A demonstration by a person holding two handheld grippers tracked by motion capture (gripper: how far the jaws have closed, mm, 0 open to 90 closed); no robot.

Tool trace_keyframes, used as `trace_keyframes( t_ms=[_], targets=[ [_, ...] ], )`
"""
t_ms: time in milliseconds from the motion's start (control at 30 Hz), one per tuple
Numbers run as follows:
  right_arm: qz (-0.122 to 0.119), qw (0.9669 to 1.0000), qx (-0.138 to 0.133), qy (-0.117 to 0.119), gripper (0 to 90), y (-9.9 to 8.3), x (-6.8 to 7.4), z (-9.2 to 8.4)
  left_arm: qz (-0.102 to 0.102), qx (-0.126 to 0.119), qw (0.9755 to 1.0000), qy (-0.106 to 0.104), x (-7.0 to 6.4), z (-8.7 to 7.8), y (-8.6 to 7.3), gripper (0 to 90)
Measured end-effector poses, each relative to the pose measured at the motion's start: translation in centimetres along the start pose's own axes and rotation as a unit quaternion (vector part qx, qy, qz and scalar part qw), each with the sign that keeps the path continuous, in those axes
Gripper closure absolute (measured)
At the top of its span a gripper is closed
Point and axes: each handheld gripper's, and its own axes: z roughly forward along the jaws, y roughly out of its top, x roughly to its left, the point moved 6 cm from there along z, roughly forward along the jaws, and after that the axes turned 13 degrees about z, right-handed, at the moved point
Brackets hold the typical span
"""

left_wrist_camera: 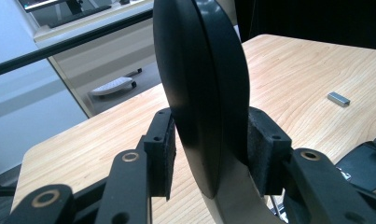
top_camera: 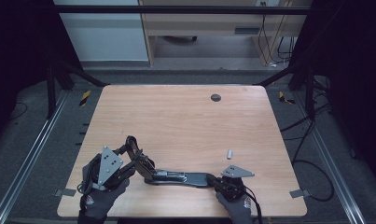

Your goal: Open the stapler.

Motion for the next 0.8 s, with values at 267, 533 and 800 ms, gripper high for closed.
trace_keyframes(
  t_ms=[267,533,800],
  targets=[
    [0.001,1.0000,0.001,0.001,90.0,0.0,0.0,0.0,-0.014,-0.001,0.9999,0.009,0.7,-0.5,-0.8,55.4],
    [0.000,1.0000,0.000,0.001,90.0,0.0,0.0,0.0,-0.055,-0.001,0.9982,0.022,1.8,-1.1,-2.5,54.1],
    [-0.002,1.0000,0.000,0.003,90.0,0.0,0.0,0.0,-0.063,-0.002,0.9976,0.027,2.1,-1.5,-3.2,53.0]
  ],
)
